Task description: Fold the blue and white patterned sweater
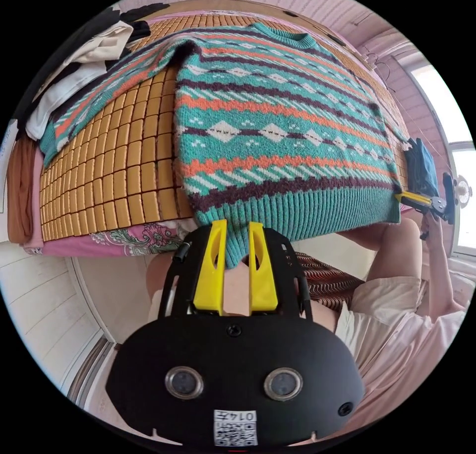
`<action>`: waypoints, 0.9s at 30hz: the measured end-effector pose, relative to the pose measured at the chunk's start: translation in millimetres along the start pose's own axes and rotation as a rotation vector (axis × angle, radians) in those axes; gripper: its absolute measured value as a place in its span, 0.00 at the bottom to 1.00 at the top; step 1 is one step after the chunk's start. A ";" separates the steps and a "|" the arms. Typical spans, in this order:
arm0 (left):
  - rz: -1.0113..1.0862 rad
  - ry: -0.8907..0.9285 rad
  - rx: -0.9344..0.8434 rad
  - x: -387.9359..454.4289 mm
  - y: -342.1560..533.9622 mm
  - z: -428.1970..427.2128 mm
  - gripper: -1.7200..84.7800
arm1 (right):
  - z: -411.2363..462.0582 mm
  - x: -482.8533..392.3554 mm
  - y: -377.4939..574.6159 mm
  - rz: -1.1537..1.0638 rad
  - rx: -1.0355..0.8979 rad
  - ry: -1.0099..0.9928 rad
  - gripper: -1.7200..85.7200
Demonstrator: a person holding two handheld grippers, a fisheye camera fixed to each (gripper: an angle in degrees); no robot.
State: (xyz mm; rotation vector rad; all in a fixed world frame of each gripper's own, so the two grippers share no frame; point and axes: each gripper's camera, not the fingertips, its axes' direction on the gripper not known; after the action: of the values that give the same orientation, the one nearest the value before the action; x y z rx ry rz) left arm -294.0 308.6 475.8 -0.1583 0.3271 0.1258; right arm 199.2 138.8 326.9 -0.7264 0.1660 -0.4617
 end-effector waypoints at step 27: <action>0.064 -0.041 0.218 -75.5 25.4 -113.4 0.09 | -56.9 -68.0 -88.0 -0.102 -0.018 0.185 0.07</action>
State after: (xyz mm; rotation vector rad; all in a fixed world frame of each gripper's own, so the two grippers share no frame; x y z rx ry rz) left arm -403.7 306.4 391.2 0.0707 0.3032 0.1557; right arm 90.9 78.5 343.2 -0.7114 0.3073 -0.6257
